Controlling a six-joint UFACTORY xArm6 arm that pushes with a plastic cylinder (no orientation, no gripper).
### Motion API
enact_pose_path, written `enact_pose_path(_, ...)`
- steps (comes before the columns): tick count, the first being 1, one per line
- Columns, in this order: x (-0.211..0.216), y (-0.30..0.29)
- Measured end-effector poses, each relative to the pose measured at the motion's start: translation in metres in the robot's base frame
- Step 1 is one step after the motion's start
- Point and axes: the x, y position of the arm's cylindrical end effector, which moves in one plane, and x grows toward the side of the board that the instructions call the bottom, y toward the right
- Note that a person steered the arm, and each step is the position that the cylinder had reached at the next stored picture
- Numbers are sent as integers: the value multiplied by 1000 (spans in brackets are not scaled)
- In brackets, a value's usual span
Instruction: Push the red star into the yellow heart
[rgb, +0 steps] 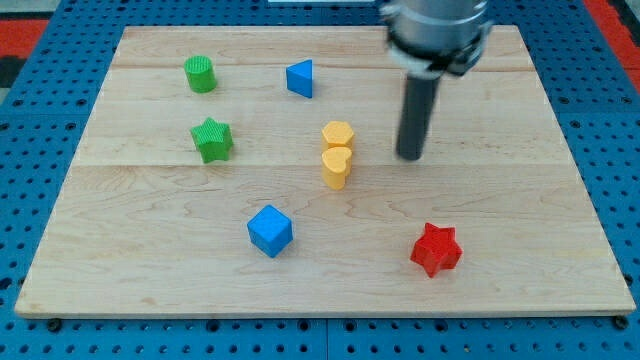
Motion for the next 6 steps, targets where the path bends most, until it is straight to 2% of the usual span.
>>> enact_pose_path(1, -46, 57)
enact_pose_path(2, 38, 66)
enact_pose_path(3, 130, 48)
enact_pose_path(4, 180, 7)
enact_pose_path(5, 163, -76)
enact_pose_path(6, 108, -74)
